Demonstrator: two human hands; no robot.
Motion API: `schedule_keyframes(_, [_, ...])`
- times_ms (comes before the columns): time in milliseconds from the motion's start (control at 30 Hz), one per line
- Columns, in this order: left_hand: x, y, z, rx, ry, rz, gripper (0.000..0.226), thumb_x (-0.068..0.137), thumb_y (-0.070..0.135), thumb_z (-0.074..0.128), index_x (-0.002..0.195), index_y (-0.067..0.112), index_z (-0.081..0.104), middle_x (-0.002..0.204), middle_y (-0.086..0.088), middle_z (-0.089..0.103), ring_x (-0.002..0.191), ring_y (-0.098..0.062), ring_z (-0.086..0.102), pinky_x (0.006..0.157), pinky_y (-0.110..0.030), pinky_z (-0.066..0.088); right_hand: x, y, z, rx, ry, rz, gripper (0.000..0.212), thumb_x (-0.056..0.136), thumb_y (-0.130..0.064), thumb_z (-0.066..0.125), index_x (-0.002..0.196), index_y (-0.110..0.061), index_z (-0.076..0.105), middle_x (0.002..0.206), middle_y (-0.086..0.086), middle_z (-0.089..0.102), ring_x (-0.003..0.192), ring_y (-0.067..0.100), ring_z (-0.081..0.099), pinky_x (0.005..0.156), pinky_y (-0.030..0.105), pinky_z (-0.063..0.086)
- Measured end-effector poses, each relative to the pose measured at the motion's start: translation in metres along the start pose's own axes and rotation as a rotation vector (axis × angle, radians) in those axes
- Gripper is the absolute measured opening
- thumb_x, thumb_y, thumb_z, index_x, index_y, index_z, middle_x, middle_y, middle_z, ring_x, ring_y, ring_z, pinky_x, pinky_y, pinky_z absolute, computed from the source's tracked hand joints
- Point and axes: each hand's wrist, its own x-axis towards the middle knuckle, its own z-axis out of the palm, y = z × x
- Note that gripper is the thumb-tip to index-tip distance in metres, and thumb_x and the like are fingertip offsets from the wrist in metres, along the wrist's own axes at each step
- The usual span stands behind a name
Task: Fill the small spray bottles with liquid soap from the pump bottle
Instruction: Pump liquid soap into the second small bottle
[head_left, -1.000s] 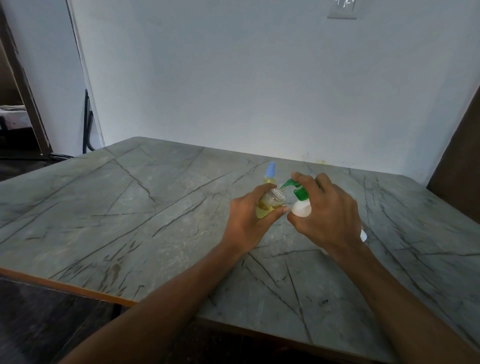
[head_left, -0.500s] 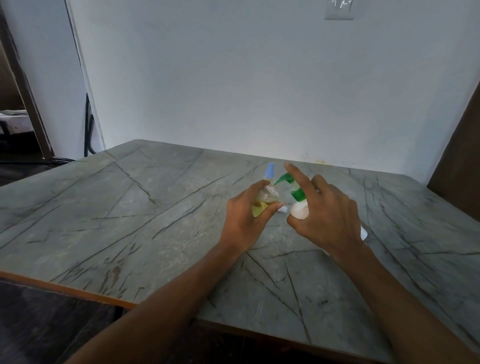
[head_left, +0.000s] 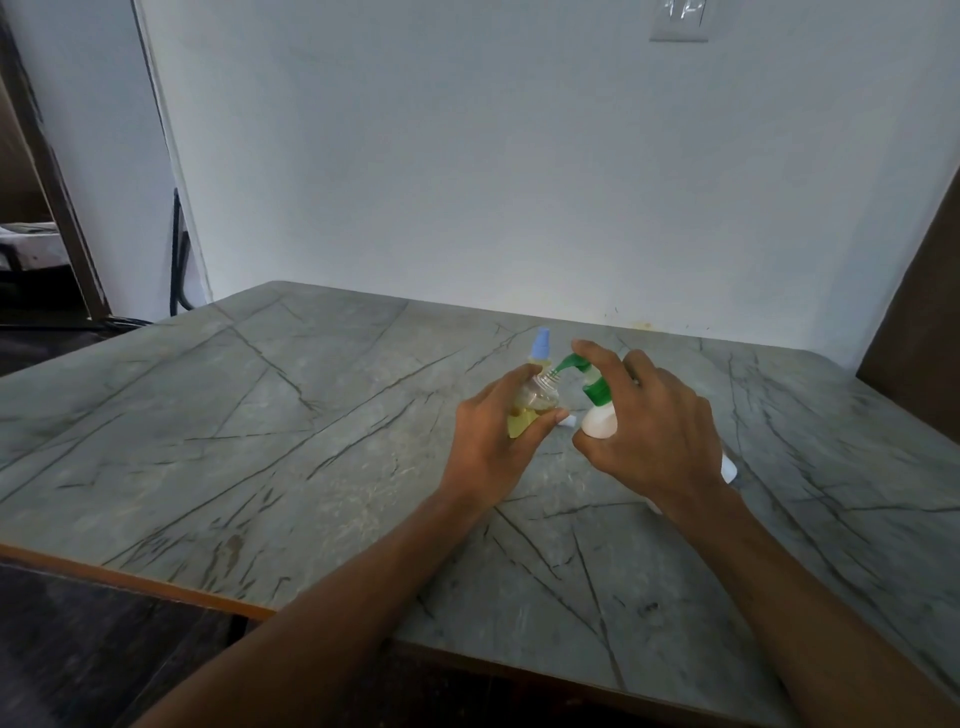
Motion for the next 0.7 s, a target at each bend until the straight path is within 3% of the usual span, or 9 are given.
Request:
schedule_keyframes(133, [-0.0020,0.0004,0.0030,0.003,-0.013,0.011,0.054,0.080,0.037,0.074,0.124,0.010,0.059,0.107,-0.003,0.070,0.086,-0.003,0.060,0.077,-0.002,0.043,-0.0006,0.0008,-0.0001,0.008,0.010,0.007,0.089,0.058,-0.043,0.086,0.132,-0.031,0.038,0.095,0.008,0.061,0.069,0.026,0.060,0.055,0.039,0.056])
schedule_keyframes(333, [-0.0029,0.0007,0.0042,0.016,-0.035,0.026,0.055,0.081,0.039,0.074,0.126,0.011,0.058,0.110,-0.005,0.069,0.090,-0.012,0.065,0.078,-0.017,0.051,-0.0002,0.0026,0.0023,0.036,0.043,-0.002,0.083,0.056,-0.042,0.088,0.125,-0.028,0.044,0.093,0.008,0.062,0.068,0.026,0.061,0.055,0.037,0.056])
schedule_keyframes(500, [-0.0020,0.0032,0.0024,0.005,-0.019,0.001,0.054,0.081,0.038,0.074,0.125,0.011,0.059,0.107,-0.003,0.070,0.087,-0.004,0.061,0.077,0.000,0.041,-0.0024,0.0013,0.0008,0.017,0.037,0.011,0.086,0.061,-0.045,0.083,0.133,-0.031,0.039,0.096,0.006,0.061,0.072,0.025,0.060,0.055,0.038,0.056])
schedule_keyframes(700, [0.0008,0.0015,-0.0002,-0.022,0.016,-0.034,0.052,0.081,0.034,0.075,0.124,0.009,0.059,0.108,-0.002,0.070,0.087,-0.001,0.060,0.076,0.002,0.040,-0.0005,-0.0016,0.0026,-0.044,0.014,0.013,0.101,0.064,-0.046,0.079,0.149,-0.037,0.025,0.093,0.003,0.058,0.067,0.022,0.055,0.049,0.034,0.052])
